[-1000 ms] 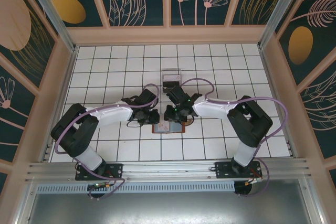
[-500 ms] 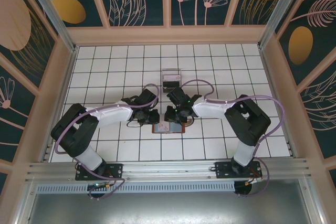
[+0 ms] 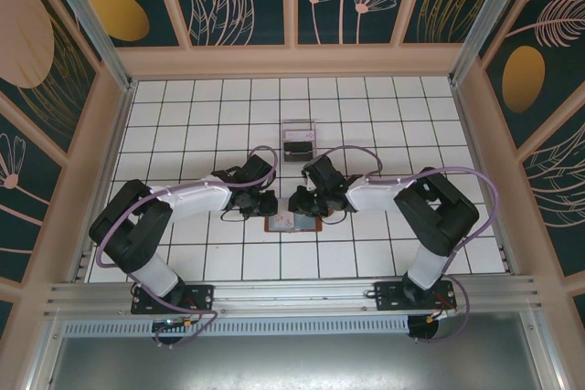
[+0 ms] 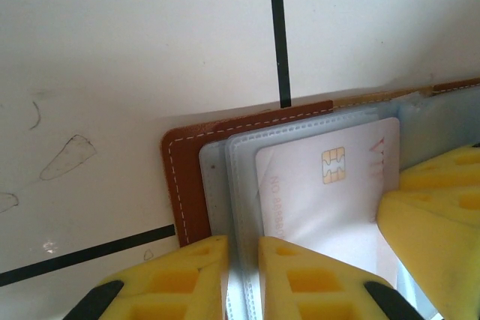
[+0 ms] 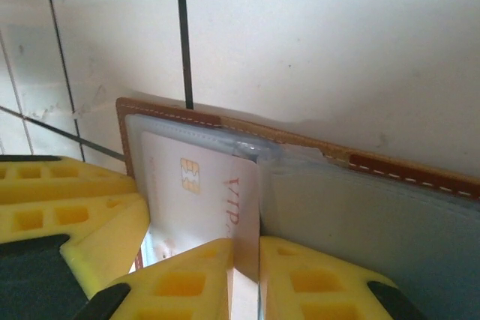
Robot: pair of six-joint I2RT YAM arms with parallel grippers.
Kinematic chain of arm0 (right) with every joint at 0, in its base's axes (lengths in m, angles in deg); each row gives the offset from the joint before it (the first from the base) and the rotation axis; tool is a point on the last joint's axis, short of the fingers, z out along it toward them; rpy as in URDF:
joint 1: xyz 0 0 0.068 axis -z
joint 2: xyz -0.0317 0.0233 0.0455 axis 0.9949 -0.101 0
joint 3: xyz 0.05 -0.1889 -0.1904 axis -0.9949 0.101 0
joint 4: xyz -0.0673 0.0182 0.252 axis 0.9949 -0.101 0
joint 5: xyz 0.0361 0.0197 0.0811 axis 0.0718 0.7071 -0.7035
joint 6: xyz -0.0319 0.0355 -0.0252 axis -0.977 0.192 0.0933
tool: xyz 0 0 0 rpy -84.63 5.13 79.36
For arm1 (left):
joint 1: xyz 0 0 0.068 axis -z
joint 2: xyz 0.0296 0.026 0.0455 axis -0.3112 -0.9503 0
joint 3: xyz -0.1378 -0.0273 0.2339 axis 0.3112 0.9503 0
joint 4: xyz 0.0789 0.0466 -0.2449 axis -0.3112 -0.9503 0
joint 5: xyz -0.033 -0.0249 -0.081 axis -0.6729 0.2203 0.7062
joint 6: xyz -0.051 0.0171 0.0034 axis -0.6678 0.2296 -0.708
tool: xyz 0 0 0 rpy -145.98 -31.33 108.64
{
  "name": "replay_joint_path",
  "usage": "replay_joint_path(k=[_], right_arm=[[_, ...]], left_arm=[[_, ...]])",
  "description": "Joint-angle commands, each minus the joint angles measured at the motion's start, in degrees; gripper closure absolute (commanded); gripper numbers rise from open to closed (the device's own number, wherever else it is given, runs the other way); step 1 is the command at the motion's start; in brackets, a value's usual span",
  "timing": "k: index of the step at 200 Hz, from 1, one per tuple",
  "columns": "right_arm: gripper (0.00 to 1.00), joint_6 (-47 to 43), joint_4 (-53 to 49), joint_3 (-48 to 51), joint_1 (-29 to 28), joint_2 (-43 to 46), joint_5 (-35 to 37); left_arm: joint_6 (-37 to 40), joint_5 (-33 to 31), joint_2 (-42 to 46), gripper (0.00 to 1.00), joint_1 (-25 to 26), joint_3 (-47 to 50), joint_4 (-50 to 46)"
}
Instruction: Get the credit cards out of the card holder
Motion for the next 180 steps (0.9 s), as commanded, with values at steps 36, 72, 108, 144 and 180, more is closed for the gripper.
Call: replay_joint_path(k=[36,72,108,144,180], right_arm=[[0.86,0.48,15.6,6.74,1.06,2.23,-9.27],[0.89,1.88,22.1,9.74,2.06,2.26,-11.95],[0.87,2.5,26.36,10.99,2.43,2.16,-13.92],[0.86,3.08,28.15,11.09,2.43,0.88,-14.87],[0.86,3.82,28.86,10.82,2.43,-0.11,-14.94]], left_arm=[[0.94,-1.87,-3.2,0.81,0.27,0.85,-3.73],[0.77,-1.91,-3.06,0.81,0.28,0.99,-3.79],[0.44,-1.89,-2.86,0.81,0.31,1.07,-3.8],[0.31,-1.78,-2.88,0.81,0.3,1.14,-3.83],[0.29,-1.8,-2.68,0.81,0.35,1.33,-3.83]])
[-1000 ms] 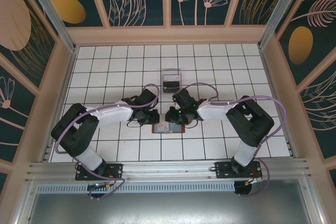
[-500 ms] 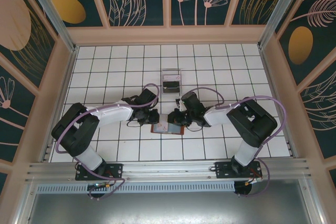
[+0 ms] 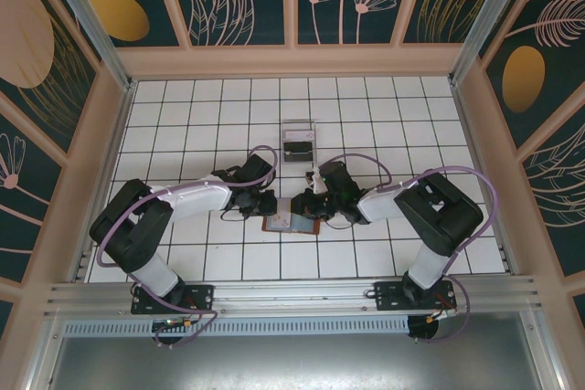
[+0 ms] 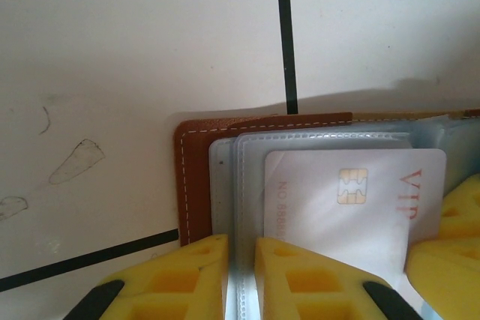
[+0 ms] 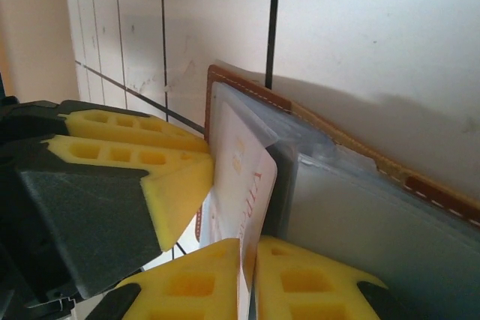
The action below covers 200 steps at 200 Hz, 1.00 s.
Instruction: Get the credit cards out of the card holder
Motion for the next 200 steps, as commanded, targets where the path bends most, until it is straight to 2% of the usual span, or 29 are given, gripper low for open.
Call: replay_joint_path(k=[1,79,200], right_arm=[[0.86,0.57,5.18,0.0,-0.63,-0.9,-3.49],[0.95,-0.26,-0.27,1.53,0.49,2.13,-0.03],[0.96,-4.85,-16.32,1.47,3.11,8.43,4.68]], left_arm=[[0.16,-1.47,-2.41,0.81,0.31,1.46,-3.7],[-0.02,-1.95,-2.32,0.81,0.34,1.47,-4.17],[-0.34,-2.13,-1.79,0.81,0.27,1.45,-4.61]])
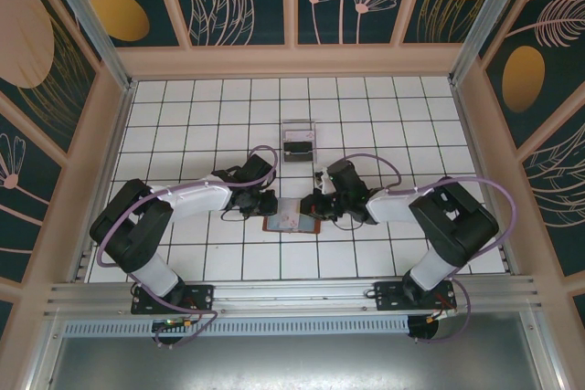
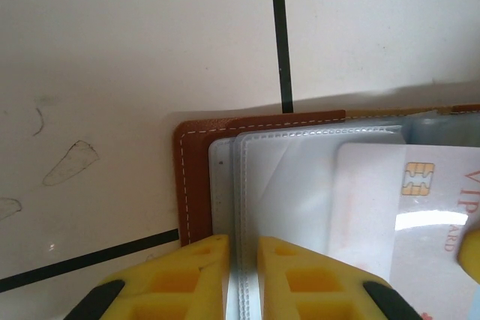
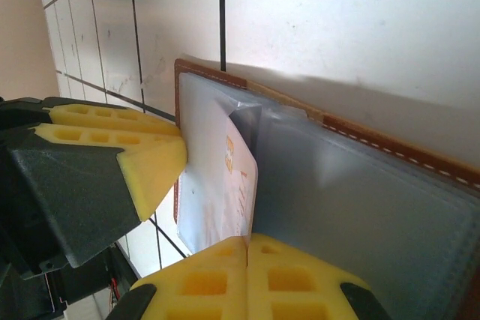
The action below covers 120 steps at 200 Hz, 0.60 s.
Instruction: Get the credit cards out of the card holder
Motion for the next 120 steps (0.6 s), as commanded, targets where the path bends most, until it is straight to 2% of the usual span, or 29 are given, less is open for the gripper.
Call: replay_joint_path(k=[1,81,120], right_arm=[[0.96,-2.85,-7.24,-0.26,0.55,2.26,2.93],[1.0,-9.88,-28.29,-7.68,1.1,4.46,11.38],[1.0,-11.95,-35.02,-10.3,1.19,4.39,15.06]], left_arm=[[-0.31,-2.18,-1.8,0.81,0.31,1.46,-4.76],[-1.12,-2.08,0.26,0.8,0.35,1.27,-4.94],[-1.3,-1.83,1.0,0.8,0.28,1.29,-4.87]])
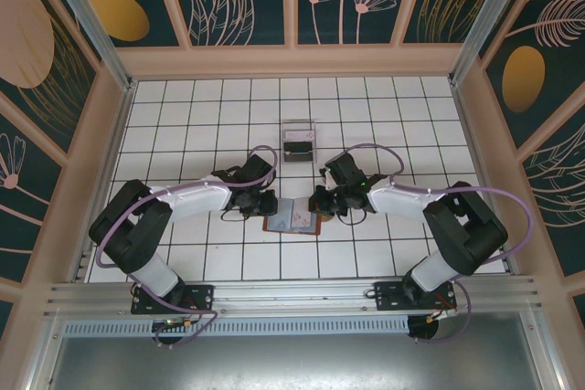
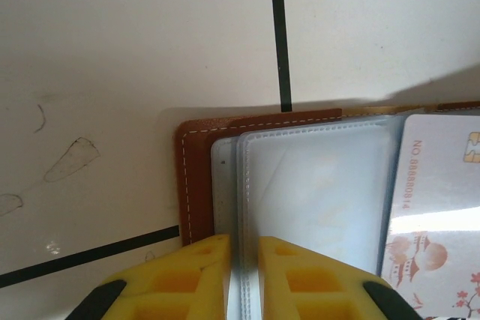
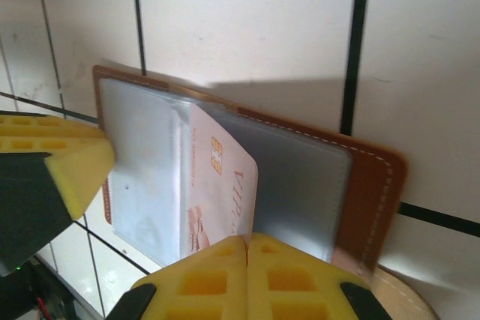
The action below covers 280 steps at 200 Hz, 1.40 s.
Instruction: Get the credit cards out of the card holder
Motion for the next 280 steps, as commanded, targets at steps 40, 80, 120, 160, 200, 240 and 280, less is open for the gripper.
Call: replay_joint_path(k=[40,80,120,160,200,240,280], right_arm=[[1.0,-3.74,-12.97,-4.21,0.6,2.28,7.9],[1.0,-5.88,-12.47,-7.37,0.62,5.03,7.14],[1.0,-12.26,-13.52,-11.53,0.61,5.6,8.11],[1.0,-24.75,-16.42,-17.17,0.7,5.42,13.31],[1.0,-41.56,-17.98,-21.58,1.06,3.85,15.92],[1.0,-62.72,-20.88,-27.16,1.23,0.91,20.74],[1.0,-81.08,-24.02,-32.45,1.38,-3.28,21.46]], left_arm=[[-0.88,-1.24,1.27,0.8,0.31,1.26,-4.65],[-1.32,0.08,2.39,0.8,0.28,1.19,-3.43],[-1.37,-0.5,2.83,0.74,0.35,0.18,-3.31],[-0.9,-1.78,4.41,0.71,0.31,-1.16,-4.12],[-0.42,-3.11,5.32,0.7,0.32,-1.36,-4.73],[0.17,-4.52,6.63,0.69,0.33,-0.9,-4.91],[0.17,-5.67,7.85,0.68,0.27,0.52,-4.74]])
